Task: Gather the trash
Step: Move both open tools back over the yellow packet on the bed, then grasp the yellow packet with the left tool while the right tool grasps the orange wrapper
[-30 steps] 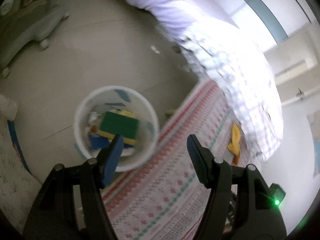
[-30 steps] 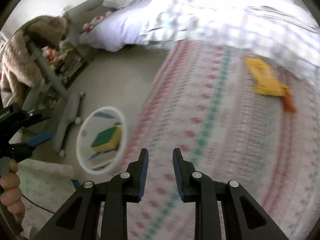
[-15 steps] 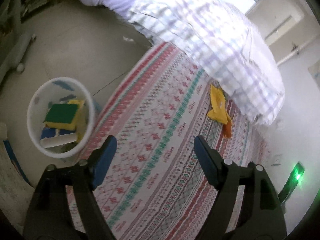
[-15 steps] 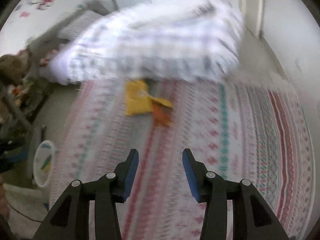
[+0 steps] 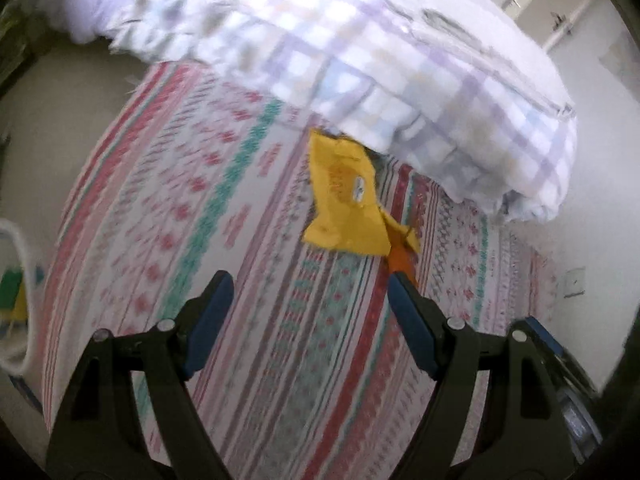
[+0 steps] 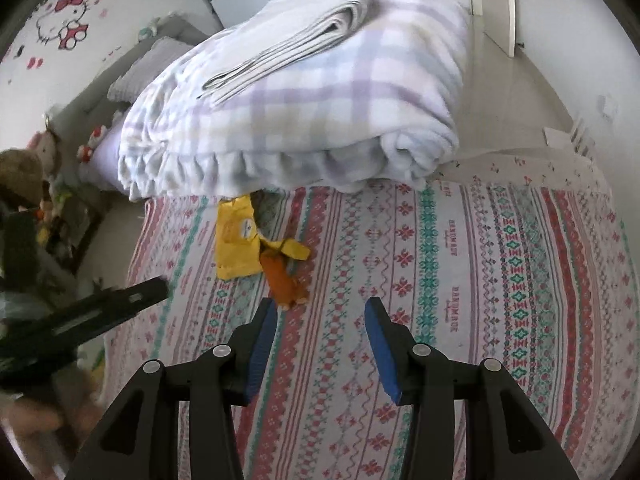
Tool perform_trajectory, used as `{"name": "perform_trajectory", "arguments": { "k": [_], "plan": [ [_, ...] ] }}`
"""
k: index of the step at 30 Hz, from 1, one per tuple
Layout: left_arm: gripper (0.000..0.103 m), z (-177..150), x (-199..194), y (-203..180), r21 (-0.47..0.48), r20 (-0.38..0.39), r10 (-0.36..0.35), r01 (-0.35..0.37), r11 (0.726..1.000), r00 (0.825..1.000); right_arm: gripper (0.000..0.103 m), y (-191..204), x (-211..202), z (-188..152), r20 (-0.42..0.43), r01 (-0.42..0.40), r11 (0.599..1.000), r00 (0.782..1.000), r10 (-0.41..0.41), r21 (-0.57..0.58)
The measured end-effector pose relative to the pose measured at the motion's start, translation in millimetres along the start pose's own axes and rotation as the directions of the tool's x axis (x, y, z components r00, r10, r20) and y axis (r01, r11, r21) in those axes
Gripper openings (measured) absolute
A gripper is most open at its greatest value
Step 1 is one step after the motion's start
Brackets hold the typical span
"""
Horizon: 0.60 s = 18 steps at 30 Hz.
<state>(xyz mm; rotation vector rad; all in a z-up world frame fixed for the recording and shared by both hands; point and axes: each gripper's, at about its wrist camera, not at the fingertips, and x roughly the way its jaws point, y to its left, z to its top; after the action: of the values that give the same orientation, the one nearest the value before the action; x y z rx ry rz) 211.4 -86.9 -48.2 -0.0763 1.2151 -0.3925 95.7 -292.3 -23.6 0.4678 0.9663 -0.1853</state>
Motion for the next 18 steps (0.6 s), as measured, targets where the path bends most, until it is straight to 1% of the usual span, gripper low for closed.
{"name": "perform_trajectory", "arguments": {
  "k": [1, 2, 4, 5, 7, 9, 12, 14, 17, 18],
  "plan": [
    [0.079, 3.9, 8.9, -1.5, -0.002, -0.003, -0.003, 0.003, 1.000, 1.000, 0.047, -1.5, 0.6, 0.4, -0.002, -0.005, 1.000, 1.000, 0.005, 0.005],
    [0.079, 6.9, 17.3, -1.1, -0.024, -0.010, -0.020, 0.020, 1.000, 1.000, 0.047, -2.9, 3.1, 0.6, -0.007, -0.010, 1.000, 1.000, 0.010, 0.005],
    [0.079, 10.8, 30.8, 0.2, -0.072, -0.035, -0.080, 0.077, 0.994, 0.996, 0.047, -3.4, 9.0, 0.7, -0.017, -0.009, 1.000, 1.000, 0.009, -0.006],
    [0.079, 12.7, 38.2, 0.9, -0.097, -0.049, -0.099, 0.094, 0.991, 0.994, 0.047, -3.8, 12.7, 0.5, -0.023, -0.007, 1.000, 1.000, 0.007, -0.013],
    [0.079, 15.0, 45.5, 2.1, -0.116, -0.044, -0.094, 0.088, 0.989, 0.995, 0.047, -5.4, 21.1, -0.7, -0.032, 0.003, 1.000, 0.999, -0.004, -0.026],
    [0.079, 17.5, 48.3, 2.8, -0.114, -0.018, -0.094, 0.091, 0.989, 0.995, 0.047, -8.7, 29.6, -1.8, -0.047, 0.009, 1.000, 0.999, -0.009, -0.017],
    [0.079, 20.7, 50.5, -2.6, -0.076, 0.017, -0.091, 0.092, 0.993, 0.996, 0.047, -9.5, 38.6, -1.4, -0.052, 0.001, 1.000, 0.999, -0.002, -0.019],
    [0.079, 21.3, 52.9, -8.8, -0.048, 0.026, -0.067, 0.068, 0.997, 0.997, 0.047, -4.4, 45.4, -1.2, -0.049, 0.014, 0.998, 0.999, -0.017, -0.057],
    [0.079, 21.6, 60.7, -14.6, -0.050, 0.023, -0.069, 0.070, 0.996, 0.997, 0.047, 3.9, 58.1, -0.6, -0.050, 0.031, 0.993, 0.998, -0.037, -0.118],
    [0.079, 22.0, 66.4, -19.4, -0.048, 0.018, -0.057, 0.058, 0.997, 0.998, 0.047, 7.1, 62.5, -0.2, -0.051, 0.036, 0.990, 0.998, -0.043, -0.138]
  ]
}}
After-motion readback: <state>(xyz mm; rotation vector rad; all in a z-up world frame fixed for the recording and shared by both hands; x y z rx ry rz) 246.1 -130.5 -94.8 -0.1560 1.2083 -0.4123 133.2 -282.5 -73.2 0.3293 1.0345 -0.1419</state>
